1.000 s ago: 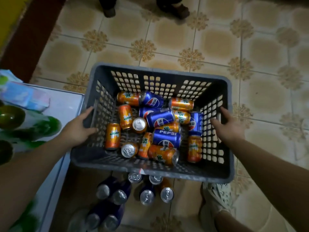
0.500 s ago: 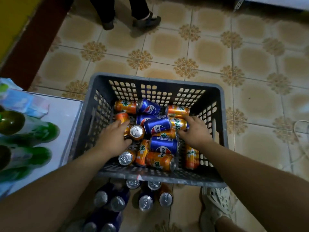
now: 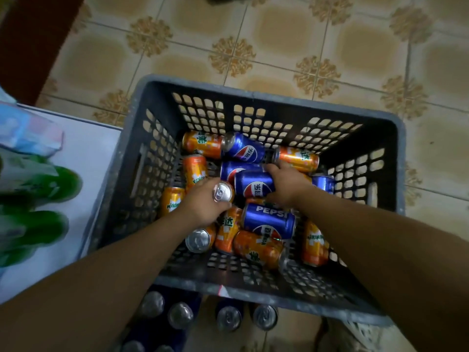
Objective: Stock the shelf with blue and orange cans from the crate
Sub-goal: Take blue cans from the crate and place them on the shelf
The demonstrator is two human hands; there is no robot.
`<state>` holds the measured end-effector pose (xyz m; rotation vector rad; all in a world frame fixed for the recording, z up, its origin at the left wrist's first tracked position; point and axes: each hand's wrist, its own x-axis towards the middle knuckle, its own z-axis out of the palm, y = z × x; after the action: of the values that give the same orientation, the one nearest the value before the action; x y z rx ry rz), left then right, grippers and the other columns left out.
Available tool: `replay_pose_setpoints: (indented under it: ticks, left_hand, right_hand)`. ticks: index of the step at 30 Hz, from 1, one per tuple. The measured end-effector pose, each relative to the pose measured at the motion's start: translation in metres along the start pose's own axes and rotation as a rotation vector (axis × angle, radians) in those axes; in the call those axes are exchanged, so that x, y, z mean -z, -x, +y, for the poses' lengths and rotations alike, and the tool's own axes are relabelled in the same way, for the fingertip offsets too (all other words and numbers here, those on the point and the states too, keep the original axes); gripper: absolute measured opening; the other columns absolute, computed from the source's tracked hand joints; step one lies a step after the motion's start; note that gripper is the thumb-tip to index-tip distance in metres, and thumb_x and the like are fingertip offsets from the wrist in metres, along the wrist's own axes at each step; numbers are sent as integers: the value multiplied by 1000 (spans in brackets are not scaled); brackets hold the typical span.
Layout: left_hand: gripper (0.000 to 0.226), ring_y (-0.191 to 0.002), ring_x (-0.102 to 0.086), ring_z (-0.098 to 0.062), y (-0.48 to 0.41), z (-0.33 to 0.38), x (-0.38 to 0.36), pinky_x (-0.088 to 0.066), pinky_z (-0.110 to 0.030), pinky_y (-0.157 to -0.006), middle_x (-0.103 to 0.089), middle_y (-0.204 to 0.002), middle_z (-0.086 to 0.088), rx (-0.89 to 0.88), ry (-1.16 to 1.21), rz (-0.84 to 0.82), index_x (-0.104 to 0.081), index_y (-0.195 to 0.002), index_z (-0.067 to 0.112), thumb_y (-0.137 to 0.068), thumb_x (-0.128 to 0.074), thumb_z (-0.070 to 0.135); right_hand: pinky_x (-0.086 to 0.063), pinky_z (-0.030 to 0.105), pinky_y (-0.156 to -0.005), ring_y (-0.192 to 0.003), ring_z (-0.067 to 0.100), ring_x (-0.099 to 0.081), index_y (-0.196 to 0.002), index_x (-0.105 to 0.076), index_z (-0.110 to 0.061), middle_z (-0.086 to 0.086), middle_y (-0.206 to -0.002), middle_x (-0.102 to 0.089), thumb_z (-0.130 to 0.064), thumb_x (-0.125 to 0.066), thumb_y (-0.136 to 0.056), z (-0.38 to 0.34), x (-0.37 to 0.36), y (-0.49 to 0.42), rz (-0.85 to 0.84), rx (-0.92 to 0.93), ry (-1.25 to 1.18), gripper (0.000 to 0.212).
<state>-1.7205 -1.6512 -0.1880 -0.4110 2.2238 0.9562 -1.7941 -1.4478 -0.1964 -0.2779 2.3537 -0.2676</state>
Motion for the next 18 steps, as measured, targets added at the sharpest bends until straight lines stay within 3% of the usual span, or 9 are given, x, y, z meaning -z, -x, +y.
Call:
replay_pose_setpoints:
  ticks: [2,4,6,8,11,14,18]
  left_hand:
    - [82,-129,-45,-24,11,6,7,-40,-42,-106,-42,-145,-4,29,78,-5,-41,-142,19,-72,-70,52]
    - [68,-120,-50,-18,26,21,19,-44,-35,-101,-49,-136,2,65,242,-8,-39,-142,20,-83,-69,36]
    - [45,-98,-55,-6,48,43,32,-48,-18,-84,-57,-110,13,46,452,-29,-48,-129,26,-88,-66,24]
    - [33,-95,-61,-7,71,60,50,-50,-16,-81,-64,-108,8,1,596,-48,-55,-115,26,-85,-68,19]
    - [52,-103,-64,-19,111,73,86,-50,-37,-92,-67,-112,-4,-86,733,-30,-50,-127,23,-81,-69,10]
    - [81,-104,-62,-19,164,78,120,-51,-36,-85,-61,-119,-5,-179,794,12,-28,-138,38,-81,-64,-8]
    - [86,-110,-59,-16,252,85,154,-52,-38,-93,-57,-123,3,-310,813,247,-31,-139,36,-75,-71,-7]
  right_hand:
    - [-49,39,-93,-117,26,-51,-147,-30,-24,6,-139,-39,-32,-78,-77,-3,6,19,28,-63,-201,85]
    - [-54,36,-85,-105,21,-58,-141,-39,-21,4,-127,-50,-32,-80,-75,-13,15,42,62,-96,-492,78]
    - [-58,31,-75,-95,17,-64,-135,-45,-18,1,-116,-61,-31,-80,-76,-28,26,64,58,-86,-748,70]
    - [-55,21,-67,-92,13,-67,-135,-48,-18,0,-112,-65,-30,-78,-78,-50,41,85,41,-39,-926,66]
    - [-55,25,-79,-99,13,-67,-134,-50,-20,-2,-114,-67,-33,-72,-85,-89,70,121,19,48,-1092,55]
    - [-52,36,-94,-103,18,-67,-129,-56,-18,2,-113,-70,-29,-67,-88,-126,102,164,8,156,-1157,44]
    - [-50,46,-98,-106,23,-66,-128,-56,-19,5,-114,-69,-30,-77,-74,-184,145,230,2,337,-1112,59]
